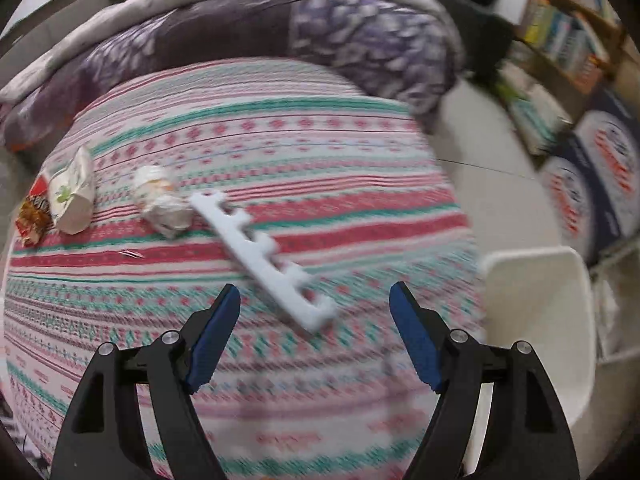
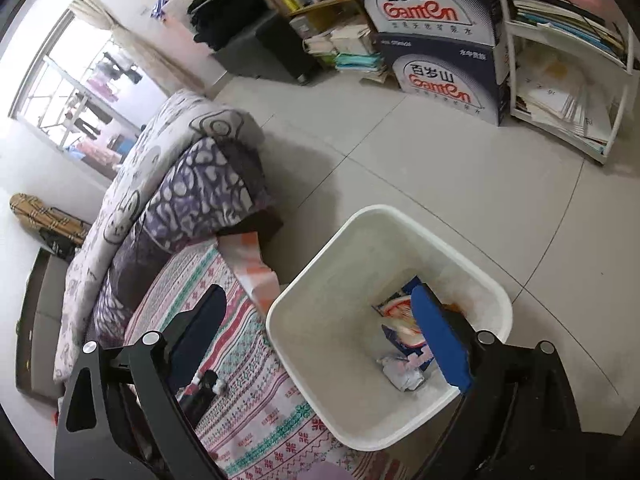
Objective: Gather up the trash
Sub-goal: 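Grasp the white toothed plastic strip with the left tool, then grasp the white wrapped bundle with the right tool while the left tool holds the strip, then carry both items over the white bin and open both tools to drop them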
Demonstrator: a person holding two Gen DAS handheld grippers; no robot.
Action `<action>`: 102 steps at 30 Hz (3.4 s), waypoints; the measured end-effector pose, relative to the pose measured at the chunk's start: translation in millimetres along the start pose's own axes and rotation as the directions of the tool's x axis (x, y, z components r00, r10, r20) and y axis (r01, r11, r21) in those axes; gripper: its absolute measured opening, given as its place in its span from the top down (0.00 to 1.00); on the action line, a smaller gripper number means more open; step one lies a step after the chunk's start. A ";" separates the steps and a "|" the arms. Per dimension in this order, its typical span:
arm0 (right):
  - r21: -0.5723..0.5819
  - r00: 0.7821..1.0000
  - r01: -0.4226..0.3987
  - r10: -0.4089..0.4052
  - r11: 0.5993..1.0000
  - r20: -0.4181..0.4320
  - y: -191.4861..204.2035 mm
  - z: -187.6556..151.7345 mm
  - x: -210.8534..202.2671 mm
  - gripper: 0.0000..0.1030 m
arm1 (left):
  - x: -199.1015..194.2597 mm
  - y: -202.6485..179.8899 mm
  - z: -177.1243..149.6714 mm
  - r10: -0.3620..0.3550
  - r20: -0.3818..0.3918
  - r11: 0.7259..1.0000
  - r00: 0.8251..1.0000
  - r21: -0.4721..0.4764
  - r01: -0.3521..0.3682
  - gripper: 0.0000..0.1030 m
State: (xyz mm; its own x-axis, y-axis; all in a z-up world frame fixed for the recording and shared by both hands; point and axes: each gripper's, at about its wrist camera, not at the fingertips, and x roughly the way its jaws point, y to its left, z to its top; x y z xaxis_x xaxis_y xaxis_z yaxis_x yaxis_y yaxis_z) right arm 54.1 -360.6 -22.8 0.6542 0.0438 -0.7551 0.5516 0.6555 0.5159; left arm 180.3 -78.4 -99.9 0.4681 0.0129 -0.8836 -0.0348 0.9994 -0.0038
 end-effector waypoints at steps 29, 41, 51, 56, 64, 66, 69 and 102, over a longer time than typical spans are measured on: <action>-0.280 0.990 0.084 -0.112 0.956 -0.084 52.9 -35.5 37.2 0.12 | 15.2 21.5 -13.7 -0.018 -0.001 0.983 1.000 0.185 0.018 0.90; -0.465 0.987 0.075 -0.132 0.882 -0.091 114.0 -85.1 76.0 0.12 | -37.7 142.5 -12.6 -0.098 0.055 0.995 0.994 0.017 0.098 0.90; -0.599 0.988 -0.038 -0.061 0.800 -0.145 200.3 -153.3 117.0 0.12 | -72.6 230.4 -2.2 -0.002 0.165 0.989 0.986 -0.146 0.026 0.90; -0.696 0.986 -0.089 -0.034 0.712 -0.162 251.7 -194.7 139.1 0.12 | -80.1 254.9 -0.2 0.060 0.205 0.983 0.977 -0.184 -0.022 0.90; -0.807 0.983 -0.097 -0.070 0.582 -0.169 299.3 -232.3 184.1 0.12 | -76.7 284.8 0.7 0.044 0.195 0.963 0.980 -0.269 0.011 0.90; -0.816 0.982 -0.087 -0.088 0.571 -0.166 302.5 -233.9 193.5 0.13 | -73.0 290.2 -0.1 0.032 0.183 0.957 0.983 -0.288 0.023 0.90; -0.821 0.981 -0.081 -0.101 0.565 -0.167 306.1 -233.7 205.6 0.20 | -67.8 296.3 -1.9 0.022 0.167 0.950 0.986 -0.310 0.032 0.90; -0.861 0.999 0.019 -0.035 0.508 0.001 334.4 -231.3 117.1 0.59 | -94.1 295.3 -6.3 0.026 0.220 0.944 0.975 -0.328 0.049 0.90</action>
State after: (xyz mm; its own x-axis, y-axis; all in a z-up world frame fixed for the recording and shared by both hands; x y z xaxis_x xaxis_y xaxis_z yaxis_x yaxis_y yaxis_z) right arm 195.5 38.1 -32.3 0.6351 0.0194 -0.7722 -0.1531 0.9830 -0.1012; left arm 120.4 215.3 -20.9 0.6501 0.0459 -0.7584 -0.2993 0.9329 -0.2001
